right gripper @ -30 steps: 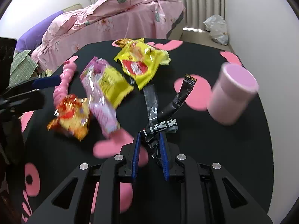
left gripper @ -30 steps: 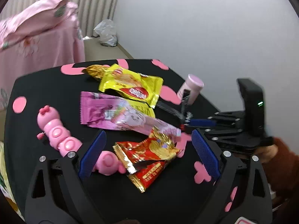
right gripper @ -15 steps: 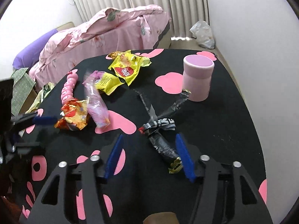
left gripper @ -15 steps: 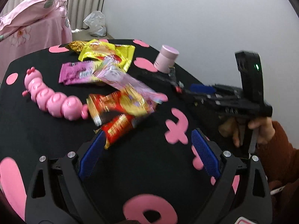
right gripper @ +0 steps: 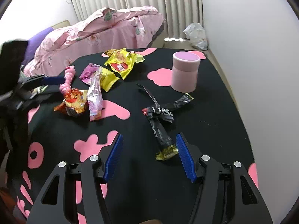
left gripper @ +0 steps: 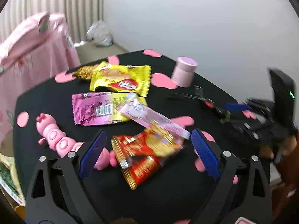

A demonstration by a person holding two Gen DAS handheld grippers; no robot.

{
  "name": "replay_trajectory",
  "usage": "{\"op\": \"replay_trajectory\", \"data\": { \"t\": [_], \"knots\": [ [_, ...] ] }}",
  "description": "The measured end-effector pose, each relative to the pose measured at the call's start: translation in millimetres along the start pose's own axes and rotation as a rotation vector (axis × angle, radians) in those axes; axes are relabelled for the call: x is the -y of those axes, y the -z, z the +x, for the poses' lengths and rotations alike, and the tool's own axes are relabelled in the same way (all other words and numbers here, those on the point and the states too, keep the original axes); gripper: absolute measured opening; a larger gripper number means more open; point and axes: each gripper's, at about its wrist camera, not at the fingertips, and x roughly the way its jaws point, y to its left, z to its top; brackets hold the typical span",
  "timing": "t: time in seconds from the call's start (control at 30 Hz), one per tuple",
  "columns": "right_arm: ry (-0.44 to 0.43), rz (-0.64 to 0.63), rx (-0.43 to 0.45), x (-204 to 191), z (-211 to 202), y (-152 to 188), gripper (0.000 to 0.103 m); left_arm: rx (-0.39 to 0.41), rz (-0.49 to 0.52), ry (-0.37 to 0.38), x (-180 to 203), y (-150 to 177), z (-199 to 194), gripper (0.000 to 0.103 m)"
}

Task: Collect trash
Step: 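Grasp the black cable with the right tool while the left tool grasps the red candy pack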

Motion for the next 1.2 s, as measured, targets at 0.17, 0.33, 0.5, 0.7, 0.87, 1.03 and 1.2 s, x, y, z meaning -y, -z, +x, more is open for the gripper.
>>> {"op": "replay_trajectory", "data": {
  "t": [0.17,0.33,0.5,0.7,0.87,1.03,1.2],
  "knots": [
    [0.054,-0.034,0.024,0,-12,0,0.056,-0.048,-0.050,0.061,10,16,6,0.087],
    [0.009,-0.054,0.021,5,-8,-13,0.056,-0.086,-0.077,0.210,39,53,-14,0.087],
    [-0.011,-0.029,0.001,5,18,-28,0.052,-0.018,-0.043,0.116,44,57,-36,0.087],
    [-0.052,-0.018,-0.021,-1,25,-23,0.012,-0.021,0.025,0.004,34,30,-21,0.081],
    [-0.055,0.019,0.011,6,5,-14,0.010,-0.108,0.067,0.007,27,15,13,0.075],
    [-0.051,0.036,0.040,9,-11,-9,0.010,-0.114,-0.044,0.048,16,24,16,0.052],
    [-0.032,-0.001,0.082,0,-21,-11,0.011,-0.082,-0.050,0.024,33,45,-8,0.035]
  ]
}}
